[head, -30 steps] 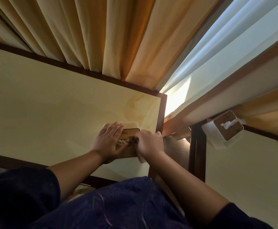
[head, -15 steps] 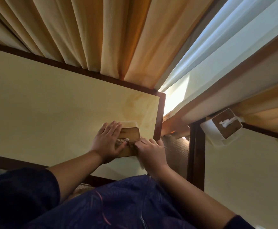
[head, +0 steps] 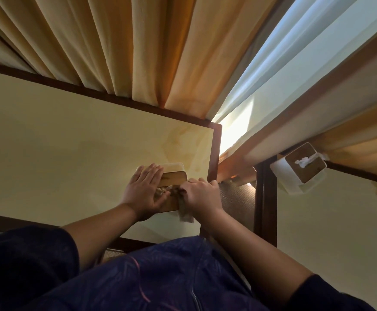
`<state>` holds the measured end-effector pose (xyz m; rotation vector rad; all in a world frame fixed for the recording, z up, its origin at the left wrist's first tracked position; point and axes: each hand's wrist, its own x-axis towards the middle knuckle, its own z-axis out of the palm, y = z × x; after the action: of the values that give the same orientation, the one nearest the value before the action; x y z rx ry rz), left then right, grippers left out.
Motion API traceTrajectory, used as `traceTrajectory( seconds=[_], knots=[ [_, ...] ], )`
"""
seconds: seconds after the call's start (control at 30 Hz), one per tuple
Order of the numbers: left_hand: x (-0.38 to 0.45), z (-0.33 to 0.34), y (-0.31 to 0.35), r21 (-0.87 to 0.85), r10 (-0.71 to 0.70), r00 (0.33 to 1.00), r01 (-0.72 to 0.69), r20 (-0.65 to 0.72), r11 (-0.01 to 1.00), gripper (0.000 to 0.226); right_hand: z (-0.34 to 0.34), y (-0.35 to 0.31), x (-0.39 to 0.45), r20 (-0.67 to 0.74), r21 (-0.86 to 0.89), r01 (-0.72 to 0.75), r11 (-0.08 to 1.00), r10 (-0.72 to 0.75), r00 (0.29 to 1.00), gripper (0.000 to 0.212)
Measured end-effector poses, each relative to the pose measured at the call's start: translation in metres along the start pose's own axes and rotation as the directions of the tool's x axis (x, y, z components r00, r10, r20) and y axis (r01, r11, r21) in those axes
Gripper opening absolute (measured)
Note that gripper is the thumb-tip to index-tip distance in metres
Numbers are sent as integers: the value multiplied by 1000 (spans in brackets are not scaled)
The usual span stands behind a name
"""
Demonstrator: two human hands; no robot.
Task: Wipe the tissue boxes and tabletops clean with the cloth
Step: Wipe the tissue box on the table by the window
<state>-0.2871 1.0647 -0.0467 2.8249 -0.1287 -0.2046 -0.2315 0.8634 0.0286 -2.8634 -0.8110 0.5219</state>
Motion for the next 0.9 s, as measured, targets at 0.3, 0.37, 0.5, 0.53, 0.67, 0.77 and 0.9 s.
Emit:
traceTrajectory(
  seconds=[0.3,0.37,0.5,0.53,0.67,0.77,0.9],
  knots=[
    [1,2,1,-5,-28,1000,29,8,1000,96,4,-5,25,-84,33,-55,998,57,995,32],
    [1,3,1,-10,-27,1000,27,1,1000,96,7,-4,14,-57,47,-46,998,49,997,31],
    [1,4,1,-8,-28,1000,28,0,1000,90,13,-1,-18,-26,-44,10,999,-11,1000,18],
    [1,4,1,-10,-33,999,33,-4,999,89,14,-1,-25,-19,-63,19,998,-20,1000,17],
    [2,5,1,-21,-37,999,36,-19,999,86,9,-1,-36,64,-77,55,996,-50,997,14],
    [1,6,0,-16,-27,1000,26,-12,1000,85,-2,-7,-24,146,-121,51,991,-33,989,14],
    [1,7,-1,-11,-21,1000,21,-18,1000,83,-12,-14,3,176,-110,19,994,0,984,13]
  ],
)
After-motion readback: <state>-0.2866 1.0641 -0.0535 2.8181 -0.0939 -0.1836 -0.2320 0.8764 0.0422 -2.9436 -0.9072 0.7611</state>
